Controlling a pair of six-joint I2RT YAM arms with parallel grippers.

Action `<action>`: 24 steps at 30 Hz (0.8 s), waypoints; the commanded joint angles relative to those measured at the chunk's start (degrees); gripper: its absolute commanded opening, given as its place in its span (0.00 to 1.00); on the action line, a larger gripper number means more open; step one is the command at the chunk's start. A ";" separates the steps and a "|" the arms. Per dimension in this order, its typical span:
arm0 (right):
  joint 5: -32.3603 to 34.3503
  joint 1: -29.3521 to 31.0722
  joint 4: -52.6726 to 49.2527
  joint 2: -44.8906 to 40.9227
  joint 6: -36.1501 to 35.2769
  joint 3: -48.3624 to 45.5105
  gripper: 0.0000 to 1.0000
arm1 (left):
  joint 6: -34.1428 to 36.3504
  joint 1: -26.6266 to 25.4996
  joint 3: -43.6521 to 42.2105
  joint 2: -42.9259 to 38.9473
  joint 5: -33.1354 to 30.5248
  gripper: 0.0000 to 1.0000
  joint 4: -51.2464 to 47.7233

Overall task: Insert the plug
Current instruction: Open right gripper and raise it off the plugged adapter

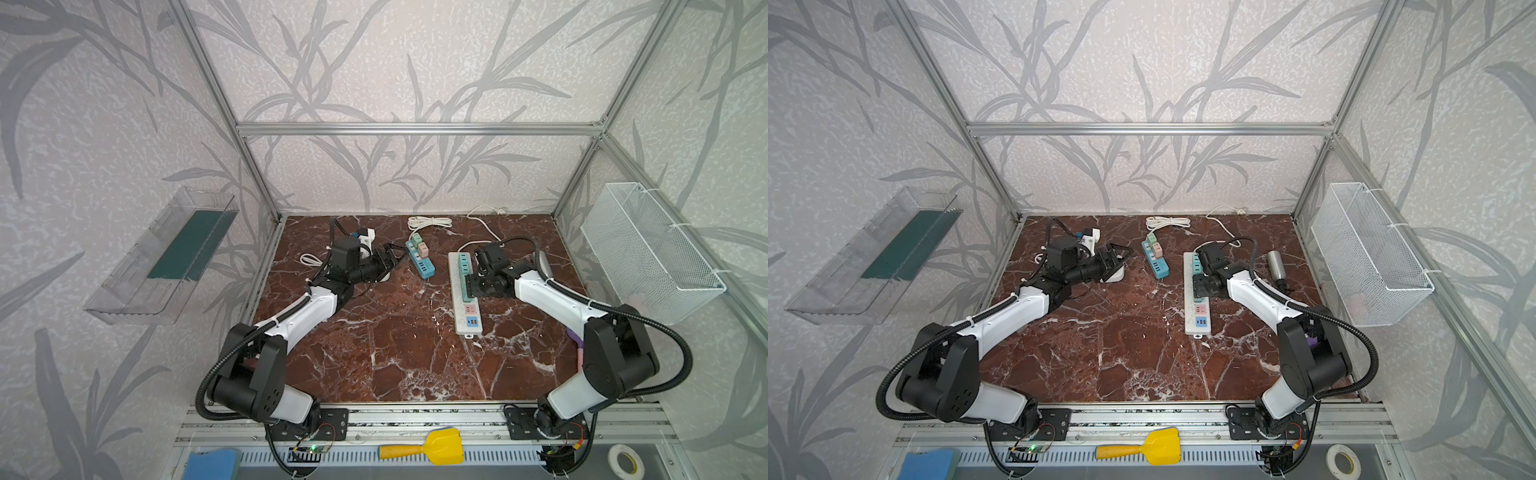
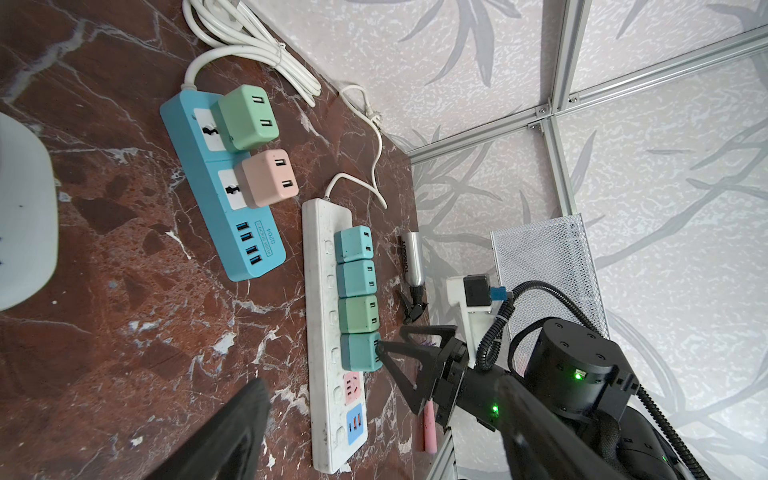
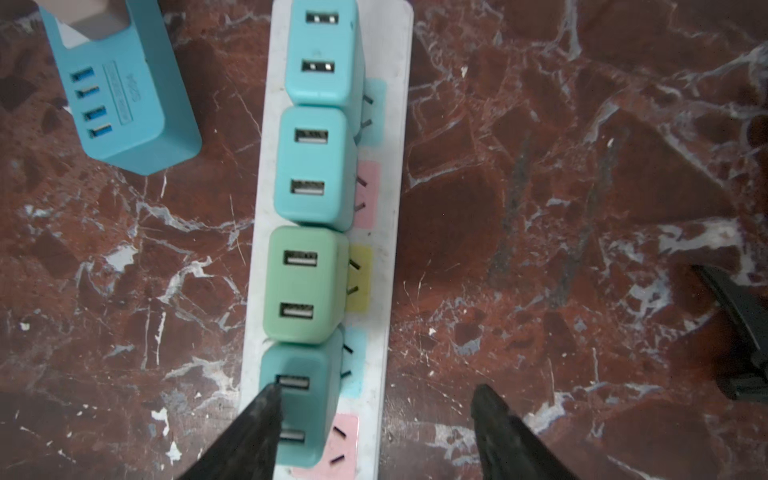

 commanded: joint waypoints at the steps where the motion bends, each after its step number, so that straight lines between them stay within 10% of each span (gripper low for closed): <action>1: 0.32 -0.42 -1.31 1.62 0.46 -1.75 0.71 | -0.20 0.28 0.74 0.08 0.58 0.86 1.57; 12: -1.06 -0.75 -2.23 -6.85 -0.31 -0.95 0.70 | 1.19 0.72 1.03 -1.39 0.22 0.86 0.80; 24: -2.67 -0.72 9.89 -16.40 1.54 -5.00 0.73 | 18.05 0.81 2.14 -10.21 -11.67 0.87 -9.87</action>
